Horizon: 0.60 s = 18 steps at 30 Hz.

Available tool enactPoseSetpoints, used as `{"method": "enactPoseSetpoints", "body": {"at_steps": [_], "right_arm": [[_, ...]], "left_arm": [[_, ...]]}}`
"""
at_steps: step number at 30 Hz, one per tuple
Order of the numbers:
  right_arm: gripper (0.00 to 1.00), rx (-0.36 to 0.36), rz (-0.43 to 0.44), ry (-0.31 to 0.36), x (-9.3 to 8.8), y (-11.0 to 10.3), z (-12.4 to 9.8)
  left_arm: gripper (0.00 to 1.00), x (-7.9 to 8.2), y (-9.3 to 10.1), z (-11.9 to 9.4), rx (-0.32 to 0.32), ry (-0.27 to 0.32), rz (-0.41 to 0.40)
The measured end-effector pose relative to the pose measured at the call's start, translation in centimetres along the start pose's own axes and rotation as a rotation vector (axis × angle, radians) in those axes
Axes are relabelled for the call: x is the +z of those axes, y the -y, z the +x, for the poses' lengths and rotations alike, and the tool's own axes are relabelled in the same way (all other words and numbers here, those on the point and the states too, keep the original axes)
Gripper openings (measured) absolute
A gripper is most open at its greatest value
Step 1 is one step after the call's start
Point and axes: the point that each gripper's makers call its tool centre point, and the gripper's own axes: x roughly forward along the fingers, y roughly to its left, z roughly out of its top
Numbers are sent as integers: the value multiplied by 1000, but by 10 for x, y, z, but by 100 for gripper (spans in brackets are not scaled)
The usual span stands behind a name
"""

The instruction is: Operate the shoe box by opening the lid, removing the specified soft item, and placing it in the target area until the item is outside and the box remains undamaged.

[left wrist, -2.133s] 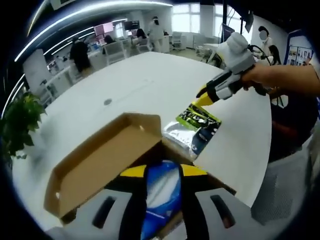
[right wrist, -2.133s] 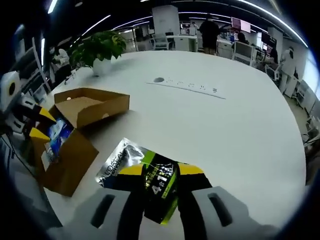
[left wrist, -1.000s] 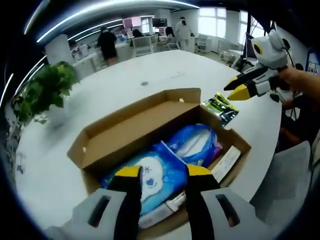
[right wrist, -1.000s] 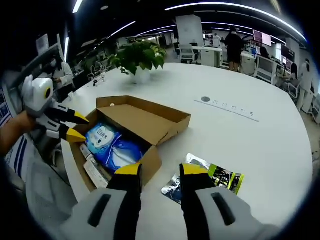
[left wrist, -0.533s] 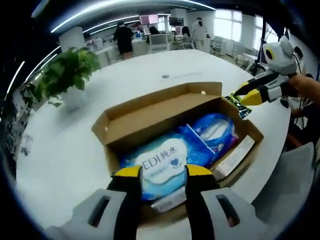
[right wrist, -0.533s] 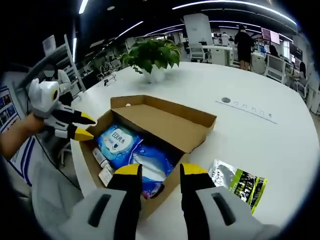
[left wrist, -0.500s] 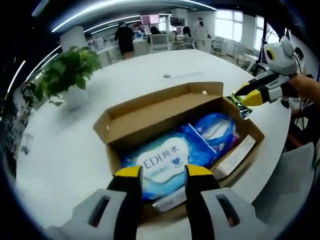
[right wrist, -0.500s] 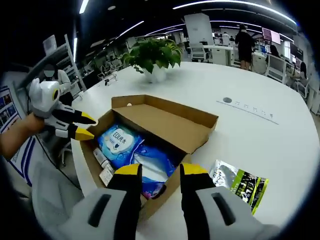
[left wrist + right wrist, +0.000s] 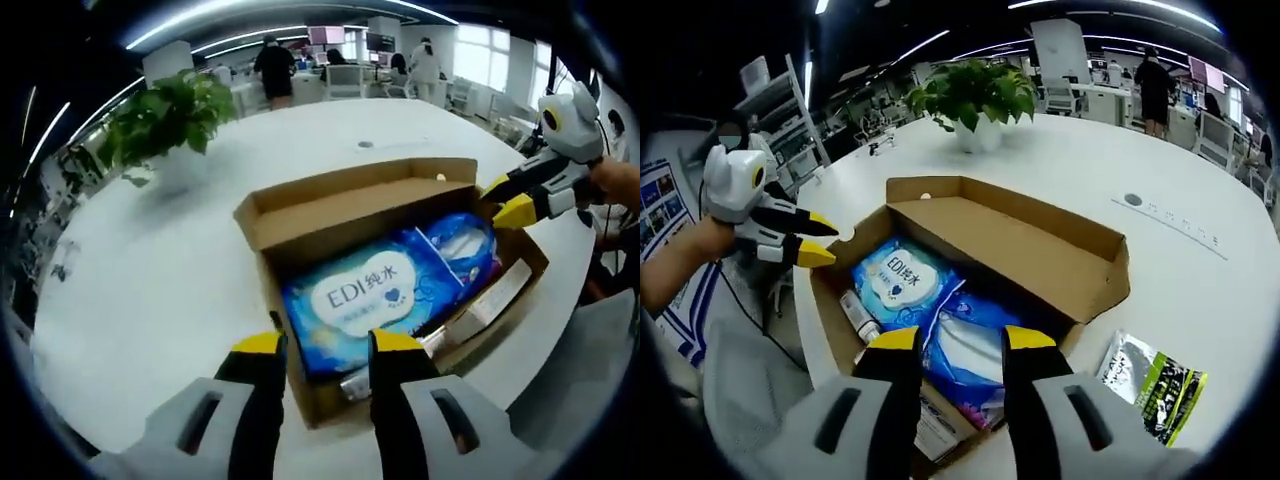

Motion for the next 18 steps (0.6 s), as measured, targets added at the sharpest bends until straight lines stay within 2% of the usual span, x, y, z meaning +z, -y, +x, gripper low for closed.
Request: {"method": "enactPoseSetpoints", "body": {"at_steps": [8, 12, 18], "right_arm": [[29, 20, -13, -16, 1, -7, 17], [29, 32, -11, -16, 3, -9, 26], [28, 50, -7, -26, 4, -12, 40]], "left_arm": [[30, -19, -15, 2, 35, -29, -45], [23, -28, -18, 4, 34, -47, -80], [14, -34, -17, 7, 27, -63, -105]]}}
